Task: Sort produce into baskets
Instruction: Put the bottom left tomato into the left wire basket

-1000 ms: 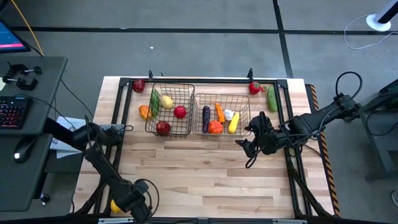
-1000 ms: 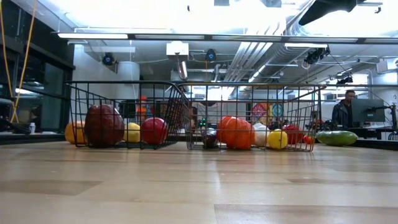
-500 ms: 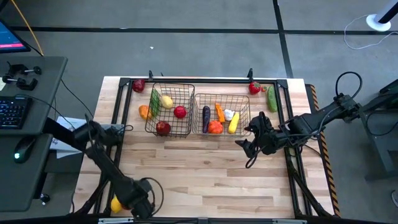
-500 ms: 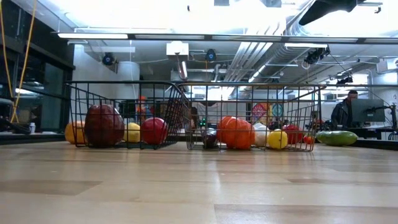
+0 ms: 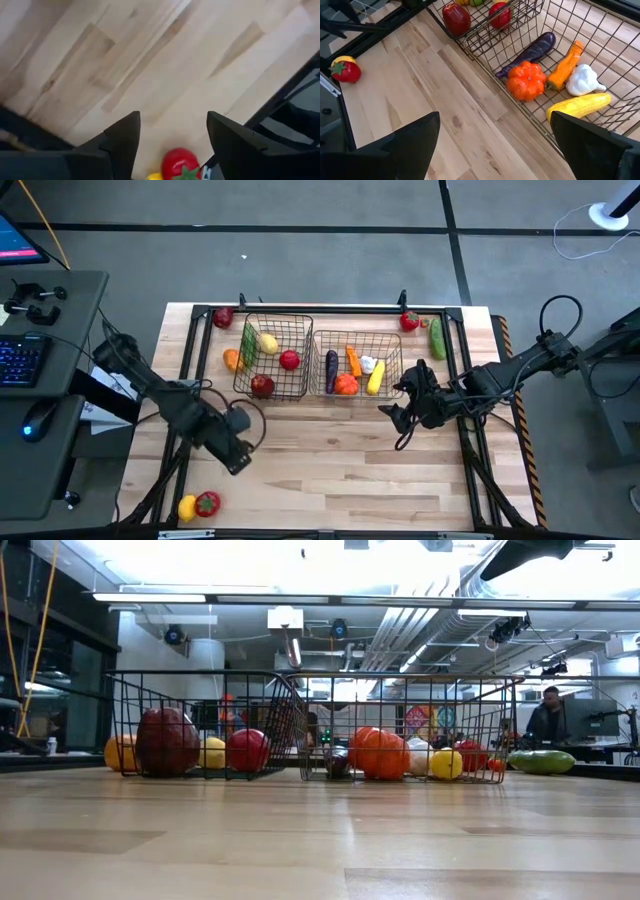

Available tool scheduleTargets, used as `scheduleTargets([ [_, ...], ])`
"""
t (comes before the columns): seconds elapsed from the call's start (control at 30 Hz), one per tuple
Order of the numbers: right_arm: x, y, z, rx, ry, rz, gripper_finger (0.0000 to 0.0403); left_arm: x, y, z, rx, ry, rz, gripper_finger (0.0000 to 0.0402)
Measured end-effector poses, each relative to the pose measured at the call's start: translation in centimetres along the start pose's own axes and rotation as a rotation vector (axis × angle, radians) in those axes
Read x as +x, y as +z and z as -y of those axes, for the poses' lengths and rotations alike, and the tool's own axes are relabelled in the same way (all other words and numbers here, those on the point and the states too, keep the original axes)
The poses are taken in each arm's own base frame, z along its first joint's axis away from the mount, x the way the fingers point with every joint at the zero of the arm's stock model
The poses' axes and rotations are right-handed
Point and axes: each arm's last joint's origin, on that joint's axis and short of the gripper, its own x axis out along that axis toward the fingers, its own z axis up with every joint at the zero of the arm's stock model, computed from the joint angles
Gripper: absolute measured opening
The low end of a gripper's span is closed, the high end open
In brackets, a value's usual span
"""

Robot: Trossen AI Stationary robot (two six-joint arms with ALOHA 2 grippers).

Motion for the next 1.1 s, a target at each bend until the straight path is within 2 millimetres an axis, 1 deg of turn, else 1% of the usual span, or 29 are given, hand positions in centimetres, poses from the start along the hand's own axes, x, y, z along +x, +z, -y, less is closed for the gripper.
scheduleTargets([
  [0.07, 0.0, 0.0, 0.0, 0.000, 0.000, -0.001, 0.0371, 0.2, -0.7, 0.1, 0.009, 0.027, -0.015, 0.0217],
  [0.17, 0.0, 0.0, 0.0, 0.001, 0.001, -0.002, 0.0371, 1.5, -2.5, 1.3, 0.019, 0.048, -0.066, 0.0226],
  [0.3, 0.0, 0.0, 0.0, -0.003, 0.000, -0.001, 0.0371, 4.6, -5.3, 4.3, 0.052, 0.018, -0.183, 0.0254],
  [0.4, 0.0, 0.0, 0.0, -0.019, -0.006, 0.008, 0.0371, 7.2, -7.2, 6.1, 0.094, 0.005, -0.328, 0.0281],
  [0.47, 0.0, 0.1, 0.0, -0.026, -0.013, 0.020, 0.0371, 8.6, -8.0, 6.6, 0.110, 0.029, -0.415, 0.0299],
  [0.57, 0.0, 0.1, 0.1, -0.026, -0.018, 0.026, 0.0371, 9.8, -8.8, 6.9, 0.122, 0.063, -0.484, 0.0316],
  [0.67, 0.0, 0.1, 0.1, -0.027, -0.018, 0.025, 0.0371, 10.0, -9.2, 6.9, 0.125, 0.076, -0.496, 0.0318],
  [0.93, 0.0, 0.0, 0.1, -0.028, -0.017, 0.020, 0.0371, 9.3, -9.2, 6.1, 0.101, 0.134, -0.474, 0.0319],
  [1.1, 0.0, 0.0, 0.1, -0.027, -0.016, 0.019, 0.0371, 9.3, -10.0, 6.0, 0.170, 0.135, -0.435, 0.0319],
])
